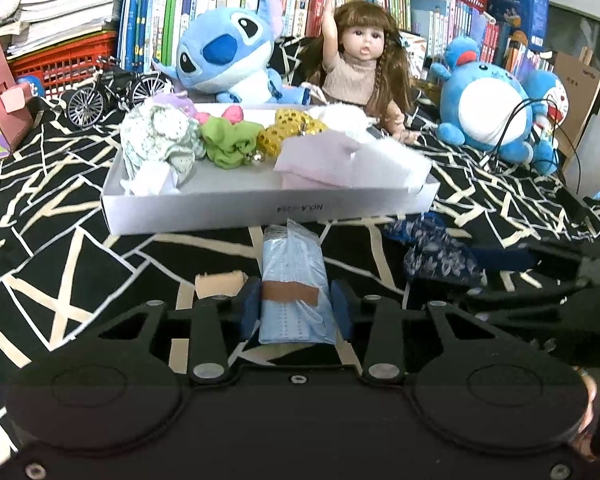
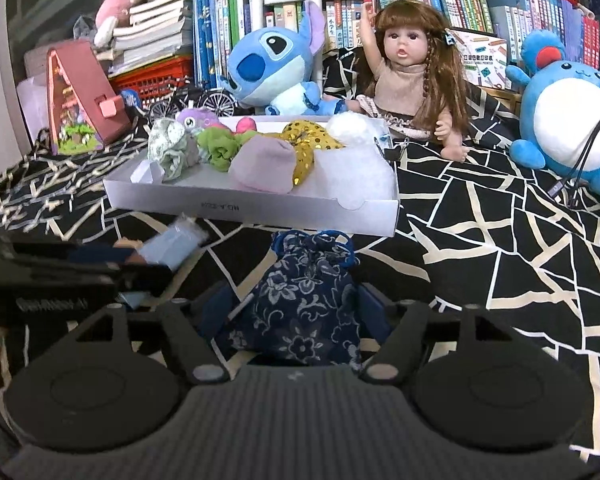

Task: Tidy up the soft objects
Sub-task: 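Grasp the blue plastic packet with the left gripper while the right gripper holds the floral pouch, then carry the blue packet and floral pouch with both grippers over the white box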

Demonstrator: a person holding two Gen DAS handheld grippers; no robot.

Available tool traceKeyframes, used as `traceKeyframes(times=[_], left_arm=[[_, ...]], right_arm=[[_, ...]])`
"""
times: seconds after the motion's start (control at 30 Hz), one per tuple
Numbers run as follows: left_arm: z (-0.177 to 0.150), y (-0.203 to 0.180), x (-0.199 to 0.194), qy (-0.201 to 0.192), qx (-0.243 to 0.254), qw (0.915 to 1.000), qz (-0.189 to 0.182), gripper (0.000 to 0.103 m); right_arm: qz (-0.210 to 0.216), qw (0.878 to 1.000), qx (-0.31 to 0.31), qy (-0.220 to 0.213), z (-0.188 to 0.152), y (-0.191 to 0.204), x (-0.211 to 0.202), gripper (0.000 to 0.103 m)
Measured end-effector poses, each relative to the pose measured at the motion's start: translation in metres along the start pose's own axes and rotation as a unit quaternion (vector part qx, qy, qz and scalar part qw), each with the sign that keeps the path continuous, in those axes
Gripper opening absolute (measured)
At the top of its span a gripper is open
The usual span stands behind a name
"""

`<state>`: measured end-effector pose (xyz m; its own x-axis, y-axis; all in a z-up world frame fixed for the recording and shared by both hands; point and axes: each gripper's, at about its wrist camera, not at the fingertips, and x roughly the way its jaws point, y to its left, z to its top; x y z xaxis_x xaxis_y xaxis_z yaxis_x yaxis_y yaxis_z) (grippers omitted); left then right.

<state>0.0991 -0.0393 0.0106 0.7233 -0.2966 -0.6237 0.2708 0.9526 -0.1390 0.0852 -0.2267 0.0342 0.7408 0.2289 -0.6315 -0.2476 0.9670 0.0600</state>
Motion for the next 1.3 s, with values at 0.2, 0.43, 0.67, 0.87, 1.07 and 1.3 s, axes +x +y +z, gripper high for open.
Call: traceKeyframes(times=[0.2, 0.43, 0.67, 0.87, 1.07, 1.3], left_arm=[[0.013, 0.003, -0.011, -0.017, -0.004, 0.9998, -0.002, 0.036], [0.035, 0.016, -0.02, -0.033, -0.023, 0.9992, 0.004, 0.036], [0.058, 0.031, -0.018, -0.05, -0.033, 0.9979, 0.022, 0.036], [0.072, 0.038, -0.002, -0.06, -0.038, 0.9967, 0.04, 0.036], [0.083, 0.048, 0.025, -0.045, -0.046, 0.9968, 0.048, 0.036], [0.089, 0.051, 0.045, -0.033, -0.035, 0.9975, 0.053, 0.036]], right_arm=[[-0.01, 1.0, 0.001, -0.016, 0.006, 0.003, -0.004, 0.05], [-0.011, 0.999, 0.01, -0.048, 0.025, 0.001, -0.015, 0.048], [-0.027, 0.998, 0.01, -0.063, 0.051, 0.001, -0.007, 0.048], [-0.049, 0.997, -0.005, -0.062, 0.064, 0.006, 0.015, 0.048], [-0.041, 0.998, -0.021, -0.045, 0.075, 0.013, 0.037, 0.048], [0.004, 1.0, 0.011, -0.027, 0.09, 0.007, 0.055, 0.048]])
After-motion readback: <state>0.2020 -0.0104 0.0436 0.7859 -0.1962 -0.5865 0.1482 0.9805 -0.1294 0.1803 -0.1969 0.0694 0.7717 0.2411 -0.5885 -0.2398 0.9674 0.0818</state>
